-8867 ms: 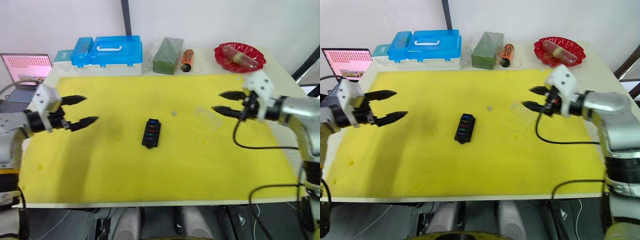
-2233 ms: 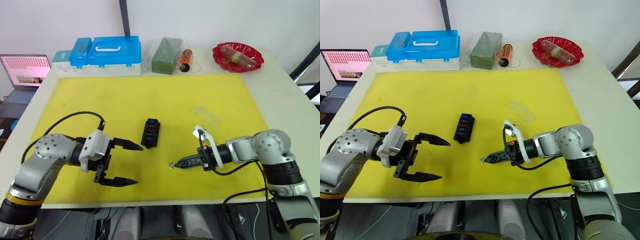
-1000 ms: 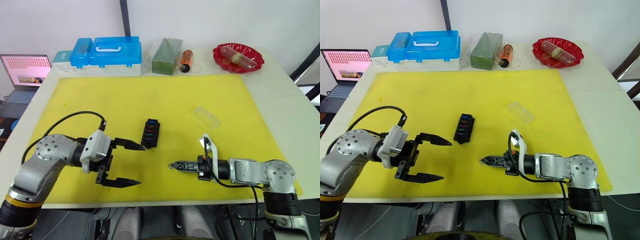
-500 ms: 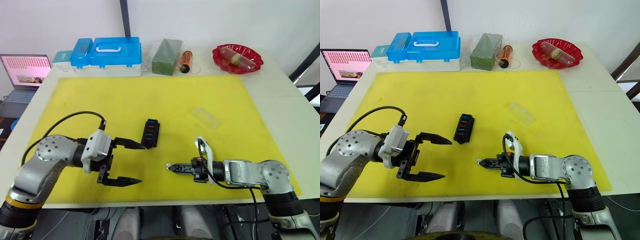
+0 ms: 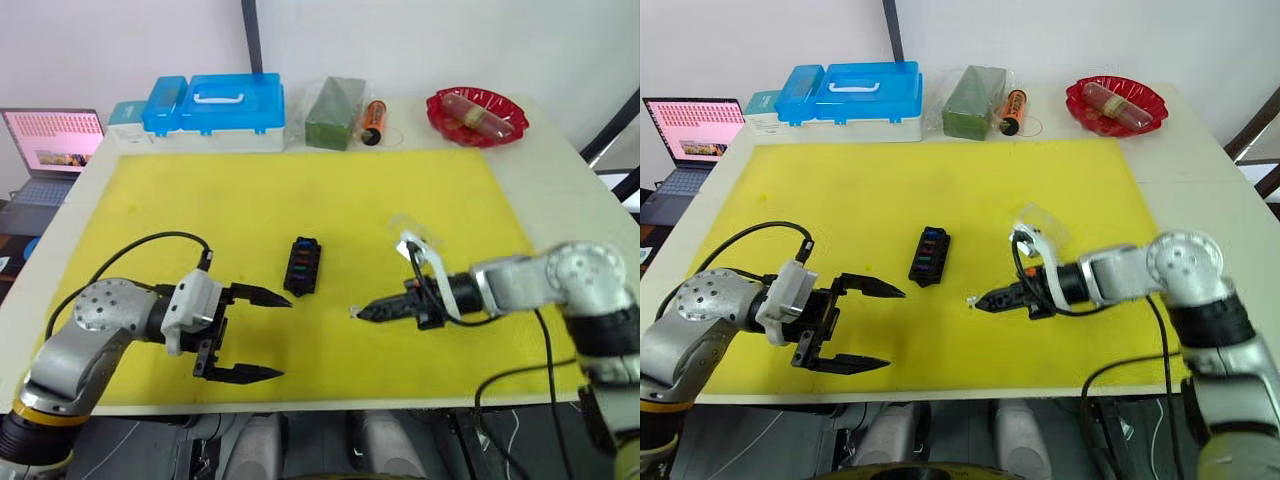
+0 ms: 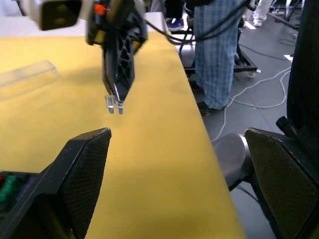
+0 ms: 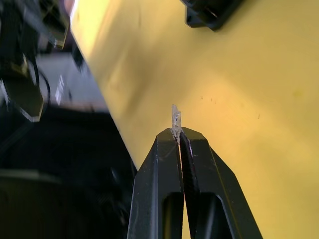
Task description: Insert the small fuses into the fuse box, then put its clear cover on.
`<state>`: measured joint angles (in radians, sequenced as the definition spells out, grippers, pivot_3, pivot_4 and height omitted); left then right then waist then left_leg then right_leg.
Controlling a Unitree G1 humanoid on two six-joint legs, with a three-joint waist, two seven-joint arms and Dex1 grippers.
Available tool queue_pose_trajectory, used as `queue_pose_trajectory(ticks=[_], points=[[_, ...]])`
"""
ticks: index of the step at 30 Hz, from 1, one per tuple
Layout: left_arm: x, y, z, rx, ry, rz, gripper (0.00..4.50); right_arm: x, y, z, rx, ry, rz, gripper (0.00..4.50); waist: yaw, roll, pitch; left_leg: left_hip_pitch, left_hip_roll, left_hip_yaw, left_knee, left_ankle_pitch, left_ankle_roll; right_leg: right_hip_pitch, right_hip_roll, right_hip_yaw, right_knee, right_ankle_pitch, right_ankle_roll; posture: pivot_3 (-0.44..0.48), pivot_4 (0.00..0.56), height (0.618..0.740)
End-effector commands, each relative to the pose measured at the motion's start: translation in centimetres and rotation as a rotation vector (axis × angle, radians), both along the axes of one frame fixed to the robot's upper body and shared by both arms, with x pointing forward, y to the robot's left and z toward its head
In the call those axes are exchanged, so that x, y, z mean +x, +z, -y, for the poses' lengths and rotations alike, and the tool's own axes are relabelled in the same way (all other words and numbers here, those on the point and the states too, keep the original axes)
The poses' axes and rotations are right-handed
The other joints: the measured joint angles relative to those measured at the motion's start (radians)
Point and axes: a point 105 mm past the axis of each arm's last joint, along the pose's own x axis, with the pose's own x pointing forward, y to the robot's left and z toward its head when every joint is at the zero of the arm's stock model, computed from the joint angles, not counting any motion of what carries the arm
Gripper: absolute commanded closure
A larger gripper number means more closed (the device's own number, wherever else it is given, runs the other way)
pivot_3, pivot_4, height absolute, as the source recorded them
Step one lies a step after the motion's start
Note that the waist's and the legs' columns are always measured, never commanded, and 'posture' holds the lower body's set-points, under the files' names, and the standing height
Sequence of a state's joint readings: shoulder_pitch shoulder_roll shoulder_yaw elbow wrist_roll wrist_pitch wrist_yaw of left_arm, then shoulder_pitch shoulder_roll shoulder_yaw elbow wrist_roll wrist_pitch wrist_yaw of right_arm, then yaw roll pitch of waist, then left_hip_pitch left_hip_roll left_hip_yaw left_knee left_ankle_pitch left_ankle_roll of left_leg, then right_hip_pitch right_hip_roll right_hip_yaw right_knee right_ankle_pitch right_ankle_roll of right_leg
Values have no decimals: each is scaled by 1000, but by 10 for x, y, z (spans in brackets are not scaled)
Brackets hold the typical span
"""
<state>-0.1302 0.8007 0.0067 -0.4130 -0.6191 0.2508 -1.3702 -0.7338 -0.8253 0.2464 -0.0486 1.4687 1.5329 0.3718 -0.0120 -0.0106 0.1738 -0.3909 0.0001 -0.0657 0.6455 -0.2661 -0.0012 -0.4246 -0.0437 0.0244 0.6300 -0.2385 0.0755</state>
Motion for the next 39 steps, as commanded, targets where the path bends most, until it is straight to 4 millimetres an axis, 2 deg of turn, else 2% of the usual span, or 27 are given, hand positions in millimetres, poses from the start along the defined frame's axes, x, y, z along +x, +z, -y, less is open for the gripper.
queue_pose_trajectory(ticks=[1, 5, 11, 14, 17, 20, 24, 27, 34, 39], points=[[2, 2, 1, 1, -14, 26, 0, 9, -9, 3, -47, 36, -21, 4483, 0, 0, 0, 0, 0, 0, 0, 0, 0, 0, 0, 0, 0, 0, 0, 0, 150, 740], [6, 3, -2, 13, 9, 41, 0, 31, -12, 4, -85, 88, 3, 4483, -5, 1, 1, -2, -1, 3, 1, 0, 0, -2, -2, 1, 0, 0, 1, 0, 150, 740], [1, 1, -1, 6, 29, 33, 0, 40, -12, 3, -55, 139, -19, 4483, -4, 1, 1, -1, -1, 3, 1, 0, 0, -2, -2, 1, 0, 2, 3, 0, 150, 740], [-1, -1, 0, 5, 35, 27, 0, 42, -12, 6, -50, 125, -28, 3759, -3, 1, 1, -1, -1, 2, 1, 0, 0, -2, -2, 1, 1, 2, 4, 0, 150, 740], [-1, 0, 1, 2, 38, 26, 0, 44, -12, 11, -30, 76, -43, 3692, -2, 1, 1, -1, -1, 2, 1, 0, 0, -2, -3, 1, 1, 1, 1, 0, 150, 740], [0, 0, 1, 1, 41, 26, 0, 47, -4, 21, 21, -16, -49, 3692, -1, 1, 1, -1, -1, 2, 1, 0, 0, -2, -3, 1, 1, 1, 1, 0, 150, 740], [-2, 0, 1, -1, 40, 23, 0, 45, 3, 33, 81, -122, -82, 3692, 0, 1, 1, -1, -1, 2, 1, 0, 0, -2, -3, 1, 0, 1, 1, 0, 150, 740], [-1, 0, 2, -5, 39, 22, 0, 27, 3, 33, 156, -136, -111, 3692, 0, 1, 1, -1, -1, 2, 1, 0, 0, -2, -3, 1, 1, 1, 1, 0, 150, 740], [-3, 0, 5, -12, 28, 17, 0, 21, -16, 22, 309, -273, -121, 3692, -6, 1, 1, 0, -1, 3, 1, 0, 0, -1, -2, 2, 2, 2, 3, 0, 150, 740], [-1, 0, 4, -11, 22, 23, 0, 18, -30, 21, 320, -366, -141, 3692, -3, 1, 1, 0, -1, 2, 1, 0, 0, -1, -2, 2, 2, 2, 4, 0, 150, 740]])
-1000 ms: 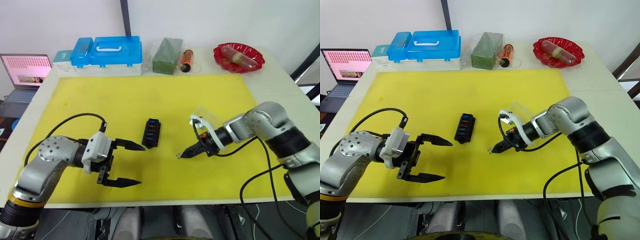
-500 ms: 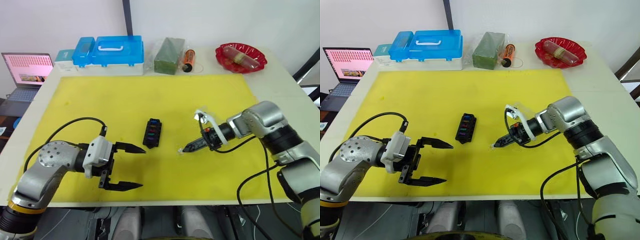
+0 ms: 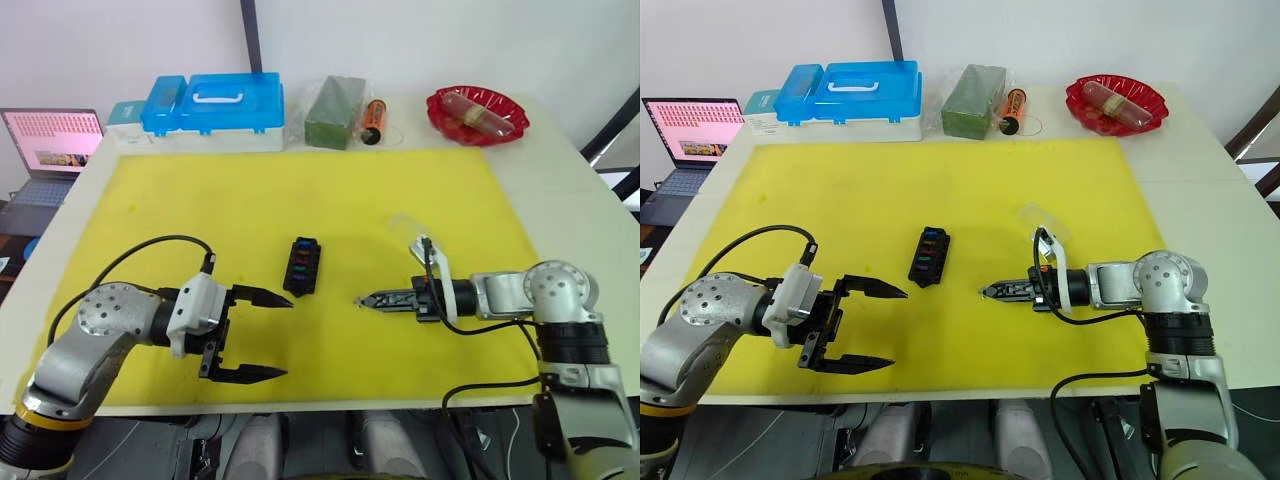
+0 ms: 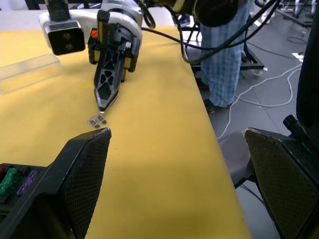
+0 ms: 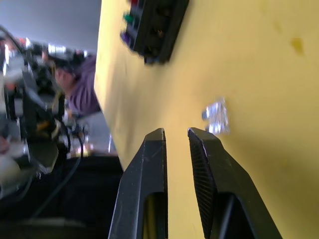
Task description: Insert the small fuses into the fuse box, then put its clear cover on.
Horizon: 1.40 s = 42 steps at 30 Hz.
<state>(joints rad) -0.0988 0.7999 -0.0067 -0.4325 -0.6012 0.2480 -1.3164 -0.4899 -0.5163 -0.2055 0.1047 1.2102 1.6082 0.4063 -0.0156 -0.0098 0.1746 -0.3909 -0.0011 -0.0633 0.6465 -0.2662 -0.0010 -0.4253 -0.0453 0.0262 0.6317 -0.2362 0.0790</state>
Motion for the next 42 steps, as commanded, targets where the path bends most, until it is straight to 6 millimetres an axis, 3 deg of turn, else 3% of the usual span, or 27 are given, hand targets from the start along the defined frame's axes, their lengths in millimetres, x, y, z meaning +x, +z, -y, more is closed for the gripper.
queue_pose_trajectory(ticks=[1, 14, 24, 34, 42], points=[[0, 6, 2, -15, -21, 30, 0, -3, 3, 2, 13, -39, 17, 3692, 1, 0, 0, 0, 0, 0, 0, 0, 0, 0, 0, 0, 0, 0, 0, 0, 150, 740], [1, 6, -1, -10, -29, 31, 0, -8, 5, 15, -38, -55, -5, 3692, 0, 0, 0, 0, 0, 0, 0, 0, 0, 1, 0, 0, 0, -1, -2, 0, 150, 740], [-1, 4, -2, -9, -23, 31, 0, -5, -7, 10, -87, -63, -32, 3692, -1, 0, 0, 0, 0, 0, 0, 0, 0, 1, 0, 0, 0, -1, -1, 0, 150, 740], [-1, 2, -3, -8, -24, 28, 0, 11, -3, 6, -55, -100, -29, 3692, -5, 0, 0, 1, 0, 0, 0, 0, 0, 1, 1, 0, 0, -1, -2, 0, 150, 740], [1, 3, -3, -4, -23, 28, 0, 9, -5, -2, -58, -66, -29, 3692, -9, -1, -1, 1, 1, 0, 0, 0, 0, 1, 1, 0, 0, -1, -3, 0, 150, 740]])
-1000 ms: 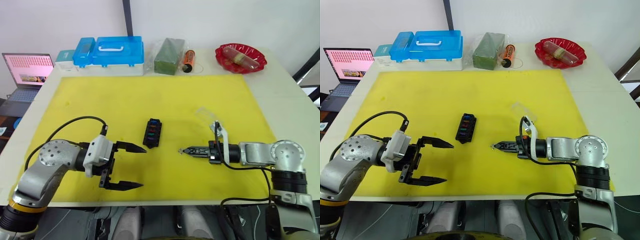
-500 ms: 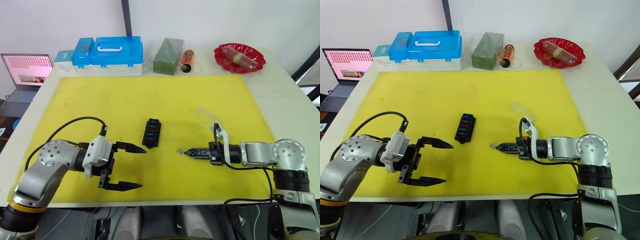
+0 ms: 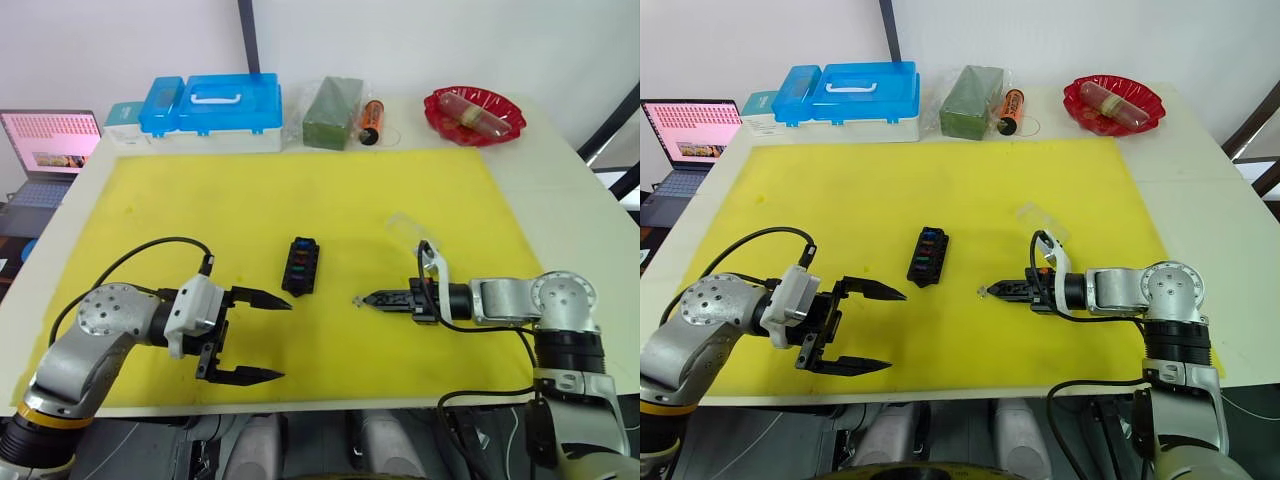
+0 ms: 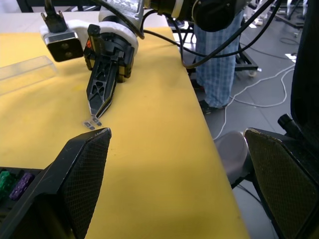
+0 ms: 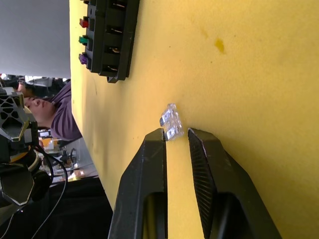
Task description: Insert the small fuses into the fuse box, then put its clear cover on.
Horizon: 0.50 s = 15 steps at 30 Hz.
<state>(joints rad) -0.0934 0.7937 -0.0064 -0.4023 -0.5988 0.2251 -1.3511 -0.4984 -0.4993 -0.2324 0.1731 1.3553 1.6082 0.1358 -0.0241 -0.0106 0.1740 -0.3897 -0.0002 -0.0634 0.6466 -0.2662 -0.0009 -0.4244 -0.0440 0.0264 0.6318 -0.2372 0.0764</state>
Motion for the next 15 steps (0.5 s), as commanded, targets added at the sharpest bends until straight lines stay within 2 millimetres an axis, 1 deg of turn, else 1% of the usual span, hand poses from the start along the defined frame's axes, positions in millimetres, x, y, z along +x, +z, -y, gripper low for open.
queue_pose_trajectory(ticks=[1, 7, 11, 15], points=[[1, 7, 0, -1, -7, 39, 0, 2, 5, -7, 12, 17, 22, 3692, -2, 0, 0, 0, 0, 0, 0, 0, 0, 0, 0, 0, 0, 0, 0, 0, 150, 740], [2, 9, 2, -2, -7, 38, 0, 2, 3, -9, 8, 22, 21, 3692, -20, 0, 0, 0, 0, 0, 0, 0, 0, 0, 0, 0, 0, 0, 0, 0, 150, 740], [2, 10, 2, -3, -7, 38, 0, 1, 1, -11, 6, 29, 21, 3692, -20, 0, 0, 0, 0, 0, -1, 0, 0, 0, 0, 0, 0, 1, 2, 0, 150, 740], [2, 10, 3, -2, -7, 38, 0, -1, 0, -12, 0, 33, 23, 4476, -20, 0, 0, 0, 0, 0, 0, 0, 0, 0, 0, 0, 0, 1, 2, 0, 150, 740]])
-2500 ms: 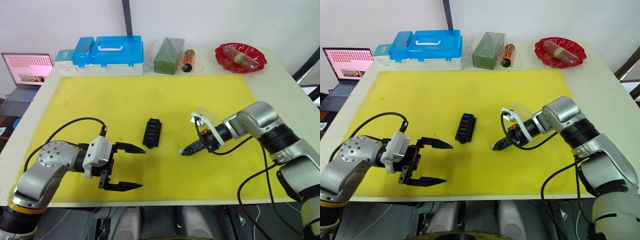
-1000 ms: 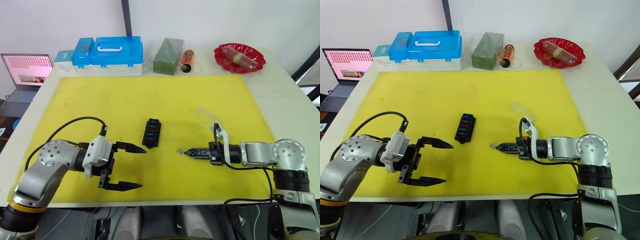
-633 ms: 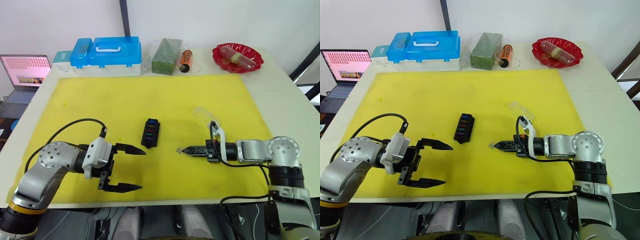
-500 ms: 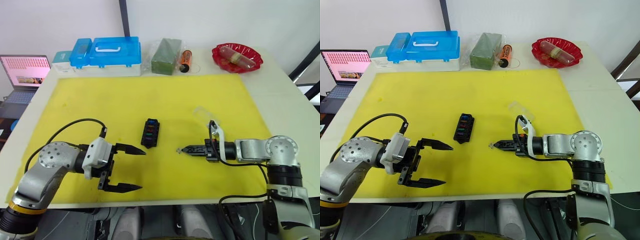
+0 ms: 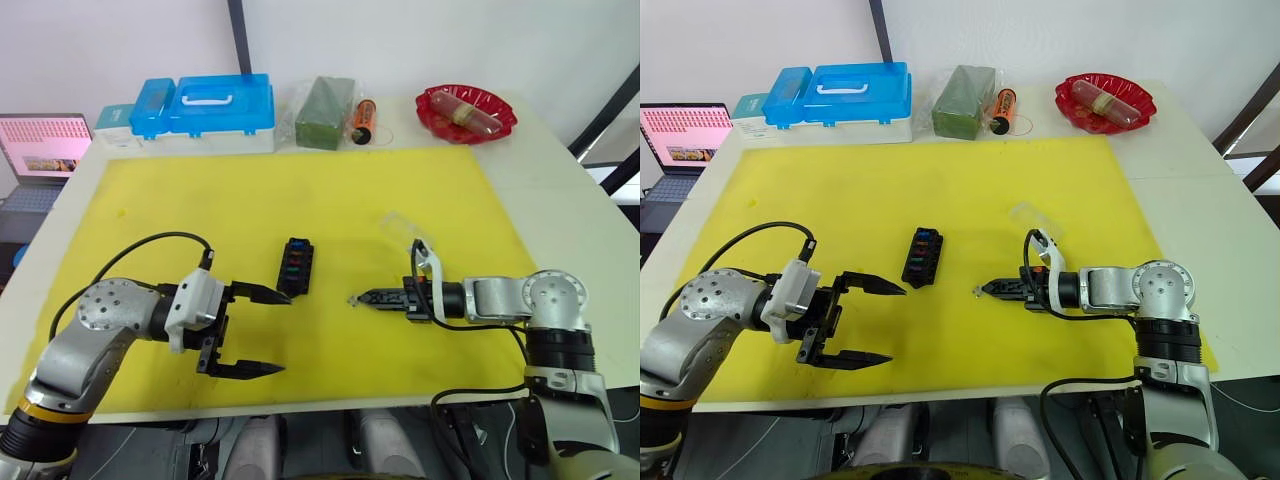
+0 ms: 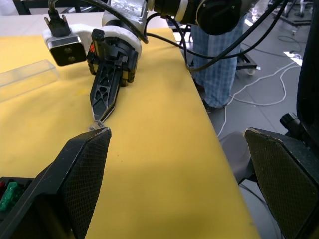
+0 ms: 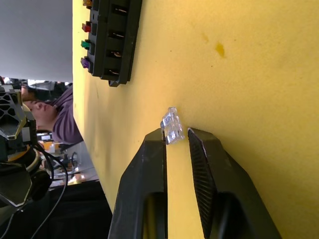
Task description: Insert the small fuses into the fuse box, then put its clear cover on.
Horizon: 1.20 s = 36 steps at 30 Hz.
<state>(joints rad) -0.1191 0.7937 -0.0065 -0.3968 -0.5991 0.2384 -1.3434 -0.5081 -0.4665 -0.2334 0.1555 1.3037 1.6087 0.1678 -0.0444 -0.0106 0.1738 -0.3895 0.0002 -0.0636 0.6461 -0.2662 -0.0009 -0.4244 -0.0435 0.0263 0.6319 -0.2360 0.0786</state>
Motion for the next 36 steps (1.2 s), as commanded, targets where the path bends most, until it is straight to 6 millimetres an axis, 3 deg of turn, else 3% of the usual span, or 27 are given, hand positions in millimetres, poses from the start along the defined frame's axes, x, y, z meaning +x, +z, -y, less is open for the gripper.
queue_pose_trajectory(ticks=[1, 10, 17, 21, 23, 26, 31, 36], points=[[-2, 7, 3, -3, -14, 29, 0, -2, -2, -5, -9, 17, 7, 4476, 0, 0, 0, 0, 0, 0, 0, 0, 0, 0, 0, 0, 0, 0, 0, 0, 150, 740], [-4, 9, 5, -7, -6, 24, 0, -2, 1, -1, -44, 14, 49, 4476, 0, -1, 0, 0, 0, 0, 0, 0, 0, 0, 0, 0, 0, 0, 0, 0, 150, 740], [8, 14, -5, -38, 113, 31, 0, -1, 74, -25, -143, 193, 426, 4476, 1, 3, 2, 0, 0, 0, 0, 0, 0, -1, 0, 0, 0, 0, 0, 0, 150, 740], [42, 23, -24, -87, 293, 82, 0, 10, 131, -62, -337, 268, 818, 4476, 2, 5, 3, -1, 0, -1, 0, 0, 0, -2, 0, -1, 0, 0, 0, 0, 150, 740], [55, 27, -27, -121, 342, 79, 0, 18, 140, -75, -405, 288, 918, 4476, 2, 4, 2, -1, 0, -2, -1, 0, 0, -2, 0, -2, 0, 0, 0, 0, 150, 740], [71, 24, -28, -134, 369, 57, 0, 31, 140, -95, -464, 389, 1033, 4476, 4, 4, 2, -2, -1, -2, 0, 0, 0, -2, -1, -2, 0, 0, 1, 0, 150, 740], [89, 18, -24, -123, 366, 11, 0, 55, 138, -99, -523, 423, 1054, 4476, 6, 3, 3, -3, -3, -1, 0, 0, 0, -2, -4, -1, -1, 0, 1, 0, 150, 740], [102, 12, -20, -100, 349, -6, 0, 53, 126, -102, -558, 527, 1026, 4476, 5, 3, 2, -3, -3, -2, 0, 0, 0, -3, -3, -2, 0, 0, 1, 0, 150, 740]])
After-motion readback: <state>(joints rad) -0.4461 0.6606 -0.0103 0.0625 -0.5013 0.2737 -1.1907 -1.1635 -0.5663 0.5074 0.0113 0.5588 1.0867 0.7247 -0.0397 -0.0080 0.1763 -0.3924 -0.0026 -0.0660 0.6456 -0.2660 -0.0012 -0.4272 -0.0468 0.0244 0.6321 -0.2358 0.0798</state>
